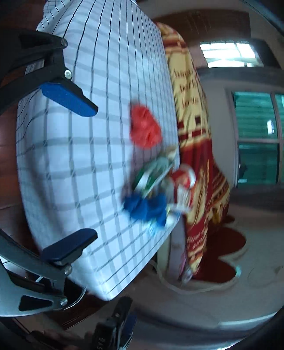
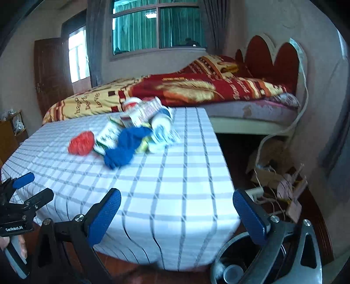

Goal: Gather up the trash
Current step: 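Move both tools back toward the trash on the box, then grasp the red plastic bag with the left tool while the right tool grasps the milk carton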

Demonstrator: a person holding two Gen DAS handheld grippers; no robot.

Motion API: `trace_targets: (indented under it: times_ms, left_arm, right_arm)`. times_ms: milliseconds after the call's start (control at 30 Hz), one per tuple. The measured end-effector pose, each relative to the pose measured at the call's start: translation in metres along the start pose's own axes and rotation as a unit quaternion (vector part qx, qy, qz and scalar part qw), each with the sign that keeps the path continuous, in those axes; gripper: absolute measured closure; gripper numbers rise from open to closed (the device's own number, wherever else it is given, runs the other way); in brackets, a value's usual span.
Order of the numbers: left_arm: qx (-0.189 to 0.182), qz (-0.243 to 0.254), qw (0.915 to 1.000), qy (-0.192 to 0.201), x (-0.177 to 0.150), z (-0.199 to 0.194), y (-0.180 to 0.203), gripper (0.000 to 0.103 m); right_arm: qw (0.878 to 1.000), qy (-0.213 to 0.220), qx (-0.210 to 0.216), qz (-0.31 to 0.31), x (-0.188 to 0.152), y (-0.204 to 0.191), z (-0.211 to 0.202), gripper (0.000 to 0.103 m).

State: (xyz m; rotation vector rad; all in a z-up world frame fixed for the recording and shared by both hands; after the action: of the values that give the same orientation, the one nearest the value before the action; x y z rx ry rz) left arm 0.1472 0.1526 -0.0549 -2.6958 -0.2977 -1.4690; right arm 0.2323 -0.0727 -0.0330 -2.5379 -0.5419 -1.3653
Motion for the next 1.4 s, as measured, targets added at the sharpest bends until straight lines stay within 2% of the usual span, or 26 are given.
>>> trace_targets:
  times_ms: [233, 600, 933, 1000, 1067, 1167, 1200, 1233, 1333, 1400]
  left_arm:
    - [0.031, -0.033, 0.9989, 0.01, 0.027, 0.032, -0.055, 0.001]
    - [0.039, -0.036, 0.9986, 0.002, 0.056, 0.093, -0.075, 0.004]
    - [0.039, -0.063, 0.9963, -0.044, 0.066, 0.146, -0.087, 0.007]
    - [0.036, -0.066, 0.9958, -0.052, 0.065, 0.152, -0.087, 0.008]
    - [0.031, -0.066, 0.9956, -0.059, 0.063, 0.155, -0.085, 0.011]
    - [0.018, -0.066, 0.9955, -0.066, 0.061, 0.156, -0.081, 0.022]
    - [0.014, -0.064, 0.9955, -0.068, 0.061, 0.155, -0.081, 0.029]
    - [0.007, -0.064, 0.9953, -0.073, 0.061, 0.157, -0.08, 0.043]
    - [-0.009, -0.071, 0.9948, -0.072, 0.06, 0.154, -0.08, 0.061]
    - [-0.014, -0.073, 0.9955, -0.058, 0.062, 0.144, -0.08, 0.067]
  right_arm:
    - [1.0, 0.014, 0.015, -0.015, 0.046, -0.043, 0.044, 0.0]
    - [1.0, -0.007, 0.009, -0.027, 0.105, -0.085, 0.142, 0.0]
    - [0.997, -0.052, -0.036, -0.042, 0.121, -0.101, 0.215, 0.0]
    - [0.996, -0.06, -0.05, -0.049, 0.119, -0.1, 0.223, 0.005]
    - [0.995, -0.07, -0.045, -0.047, 0.114, -0.099, 0.227, 0.026]
    - [0.997, -0.06, -0.041, -0.04, 0.112, -0.093, 0.22, 0.03]
    - [0.997, -0.055, -0.034, -0.038, 0.111, -0.092, 0.215, 0.031]
    - [0.998, -0.048, -0.03, -0.038, 0.11, -0.092, 0.21, 0.036]
    - [0.998, -0.032, -0.013, -0.043, 0.109, -0.096, 0.201, 0.037]
    - [0.998, -0.022, -0.006, -0.05, 0.109, -0.096, 0.193, 0.038]
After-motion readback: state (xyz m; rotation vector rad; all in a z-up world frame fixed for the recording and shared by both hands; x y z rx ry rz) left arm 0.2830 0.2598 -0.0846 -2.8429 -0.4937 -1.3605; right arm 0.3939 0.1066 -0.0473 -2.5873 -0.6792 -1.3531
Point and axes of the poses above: each gripper's, at about its wrist camera, not at the fingertips, and z roughly the way its jaws point, y to its right, x to its top, the point moved 7 cm from there along z, roughly the way its jaws point, and after that the axes turned 1 degree about y, right-handed, at the moved point
